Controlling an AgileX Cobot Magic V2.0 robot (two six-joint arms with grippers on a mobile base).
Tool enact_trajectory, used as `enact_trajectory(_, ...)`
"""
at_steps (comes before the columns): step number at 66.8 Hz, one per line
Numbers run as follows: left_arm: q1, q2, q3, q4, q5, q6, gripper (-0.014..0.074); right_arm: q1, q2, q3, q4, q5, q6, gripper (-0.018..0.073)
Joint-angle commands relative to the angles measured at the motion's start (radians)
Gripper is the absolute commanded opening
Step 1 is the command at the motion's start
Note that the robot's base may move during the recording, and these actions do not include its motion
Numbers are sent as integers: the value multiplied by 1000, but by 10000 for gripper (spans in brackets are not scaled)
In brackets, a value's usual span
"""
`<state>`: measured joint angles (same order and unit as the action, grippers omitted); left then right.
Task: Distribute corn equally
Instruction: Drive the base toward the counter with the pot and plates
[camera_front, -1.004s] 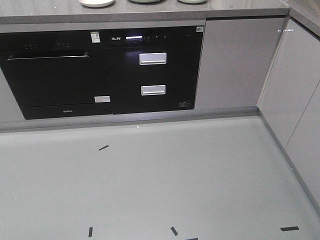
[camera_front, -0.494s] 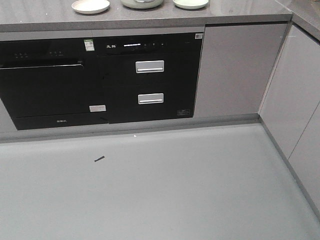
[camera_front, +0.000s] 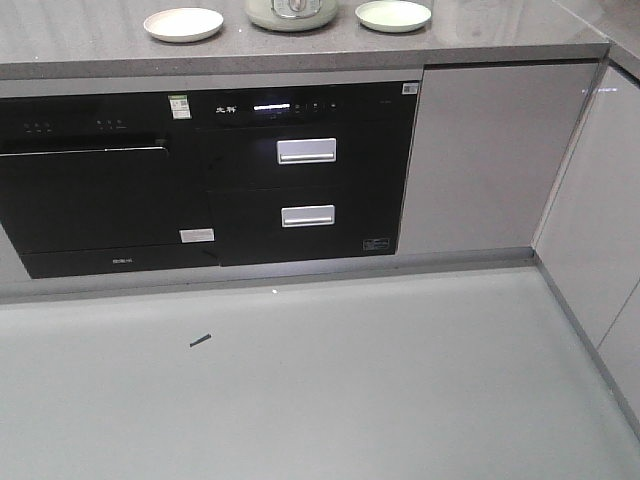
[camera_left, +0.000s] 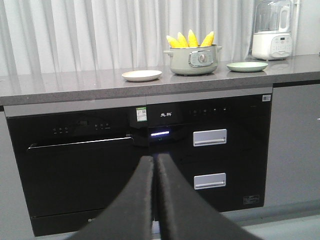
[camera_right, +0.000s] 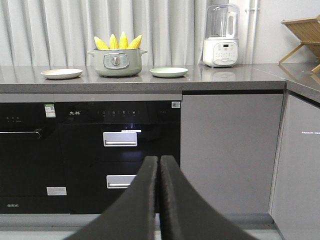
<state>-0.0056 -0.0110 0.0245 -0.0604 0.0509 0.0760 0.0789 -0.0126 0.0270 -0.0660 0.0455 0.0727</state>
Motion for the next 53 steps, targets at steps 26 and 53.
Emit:
enact_trajectory(26, -5, -16, -16, -8, -74, -12, -6, -4, -7, 8, -14, -72, -6, -8)
enact_trajectory(53, -5, -16, -16, -8, -74, -12, -6, -4, -7, 8, -14, -72, -6, -8)
